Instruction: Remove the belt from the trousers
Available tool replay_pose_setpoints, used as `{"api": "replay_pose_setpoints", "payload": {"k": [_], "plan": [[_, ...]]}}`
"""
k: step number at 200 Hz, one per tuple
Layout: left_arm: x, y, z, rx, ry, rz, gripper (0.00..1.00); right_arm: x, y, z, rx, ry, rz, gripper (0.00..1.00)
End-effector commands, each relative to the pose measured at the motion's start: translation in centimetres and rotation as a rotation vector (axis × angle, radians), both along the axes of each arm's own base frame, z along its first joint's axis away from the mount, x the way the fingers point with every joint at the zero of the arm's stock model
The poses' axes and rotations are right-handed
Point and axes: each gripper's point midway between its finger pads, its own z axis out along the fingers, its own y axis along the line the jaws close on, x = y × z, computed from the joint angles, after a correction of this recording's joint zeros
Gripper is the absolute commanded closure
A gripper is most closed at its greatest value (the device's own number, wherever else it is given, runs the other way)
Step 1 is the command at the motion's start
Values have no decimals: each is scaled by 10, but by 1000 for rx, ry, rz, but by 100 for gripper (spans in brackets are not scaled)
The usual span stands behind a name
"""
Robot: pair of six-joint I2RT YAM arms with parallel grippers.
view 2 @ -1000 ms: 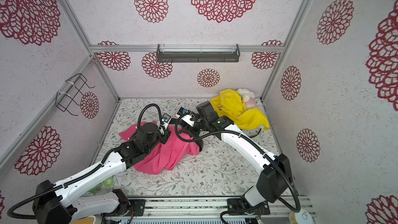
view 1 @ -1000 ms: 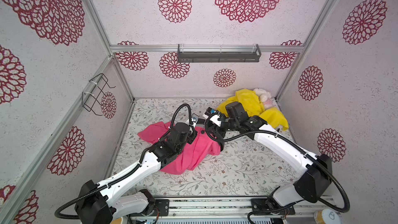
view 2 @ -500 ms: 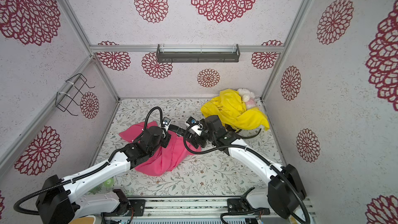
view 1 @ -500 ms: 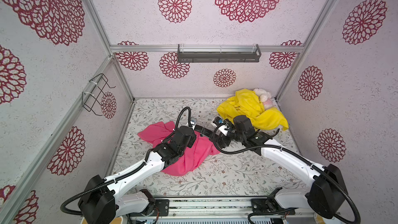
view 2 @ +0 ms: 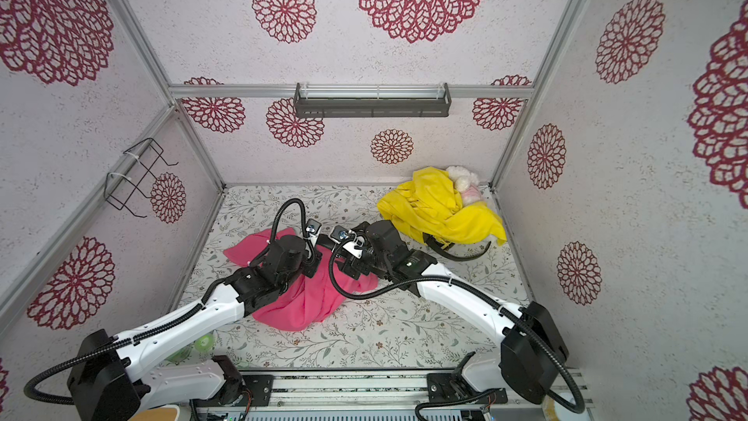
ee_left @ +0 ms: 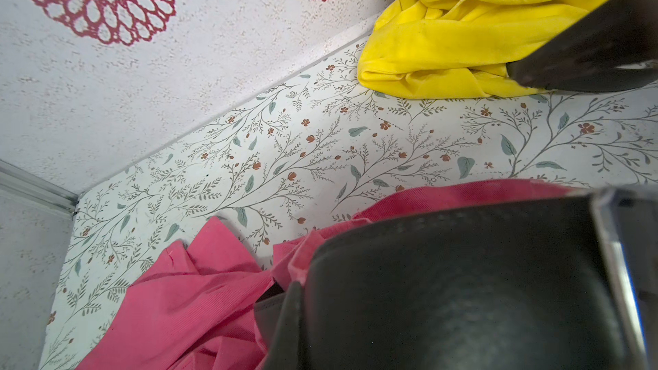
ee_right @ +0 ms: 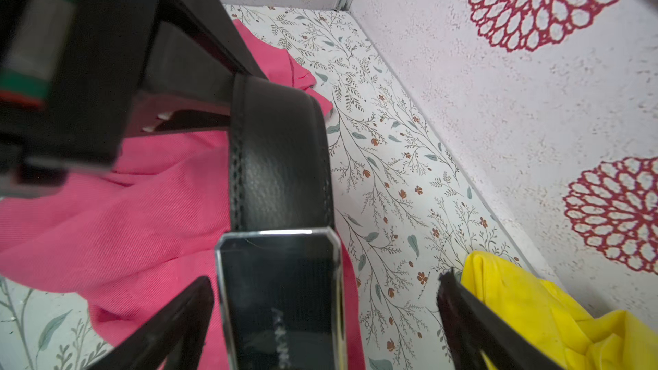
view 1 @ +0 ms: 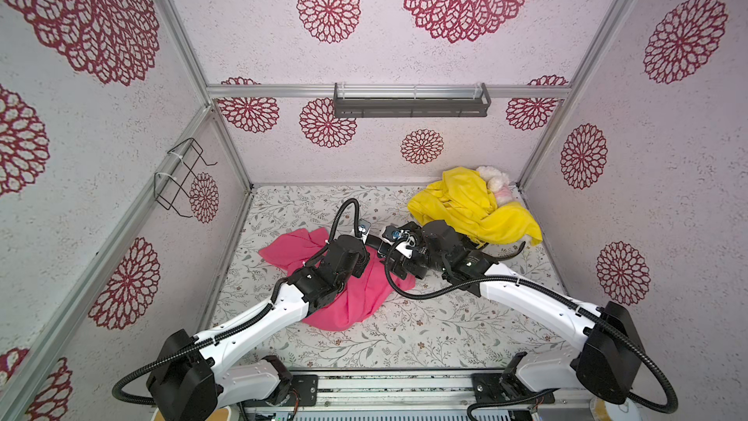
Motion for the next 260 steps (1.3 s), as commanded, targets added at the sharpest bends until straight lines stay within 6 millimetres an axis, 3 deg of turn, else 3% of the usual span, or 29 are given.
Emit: {"api": "replay_pose_setpoints", "payload": {"k": [1, 33, 100, 151, 216, 260], "plan": [[1, -2, 15, -59, -10, 7, 100, 9, 9, 34, 39, -103, -10, 1], [1, -3, 17, -70, -12, 9, 100, 7, 17, 33, 24, -106, 9, 3], [2, -3, 18, -69, -17, 13, 100, 4, 20, 27, -1, -76, 25, 21], [3, -3, 17, -68, -14, 16, 100, 2, 17, 17, -34, -35, 17, 25], [4, -5, 17, -68, -8, 13, 100, -1, 19, 27, -4, -35, 25, 34], [4, -5, 16, -66, -6, 15, 100, -3, 21, 28, -1, -28, 32, 51]]}}
